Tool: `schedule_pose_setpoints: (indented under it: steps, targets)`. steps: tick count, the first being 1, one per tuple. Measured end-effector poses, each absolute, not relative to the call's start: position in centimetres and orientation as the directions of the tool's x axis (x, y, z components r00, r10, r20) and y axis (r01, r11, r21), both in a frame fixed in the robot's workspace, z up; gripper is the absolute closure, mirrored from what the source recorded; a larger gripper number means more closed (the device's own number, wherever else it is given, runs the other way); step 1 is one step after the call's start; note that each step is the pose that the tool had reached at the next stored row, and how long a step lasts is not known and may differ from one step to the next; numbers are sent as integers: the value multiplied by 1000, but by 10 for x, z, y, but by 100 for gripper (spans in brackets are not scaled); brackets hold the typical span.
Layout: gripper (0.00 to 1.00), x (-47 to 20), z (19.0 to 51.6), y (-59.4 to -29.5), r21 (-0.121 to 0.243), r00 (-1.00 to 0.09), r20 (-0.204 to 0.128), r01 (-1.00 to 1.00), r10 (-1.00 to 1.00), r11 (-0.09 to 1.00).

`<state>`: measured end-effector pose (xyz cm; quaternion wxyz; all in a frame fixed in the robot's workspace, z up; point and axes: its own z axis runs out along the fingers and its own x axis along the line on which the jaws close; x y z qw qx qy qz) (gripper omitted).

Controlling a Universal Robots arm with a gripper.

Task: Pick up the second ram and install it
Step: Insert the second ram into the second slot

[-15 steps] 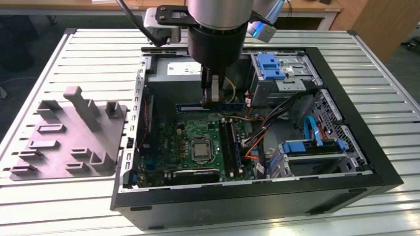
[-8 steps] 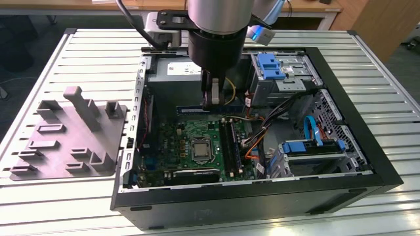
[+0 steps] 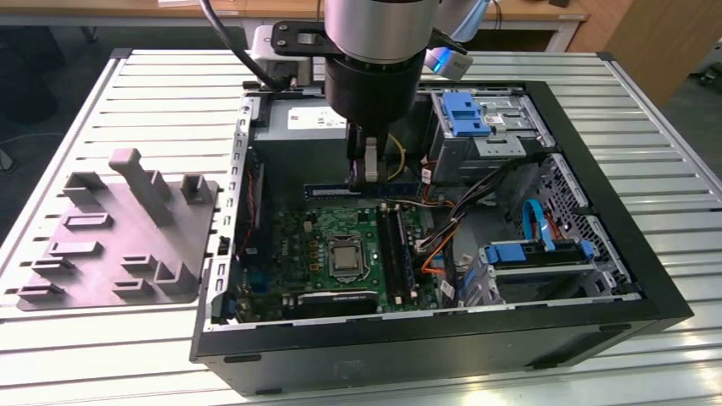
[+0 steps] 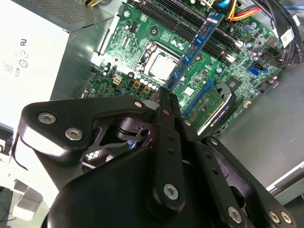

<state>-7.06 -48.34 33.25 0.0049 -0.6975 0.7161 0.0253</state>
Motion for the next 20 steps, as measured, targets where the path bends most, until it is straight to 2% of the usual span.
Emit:
schedule_pose_setpoints:
  steps: [11, 20]
  targets:
    - [89, -71, 332, -483, 29, -33, -42, -999, -999, 32]
    - [89, -71, 330, -483, 29, -195, -42, -981, -980, 194]
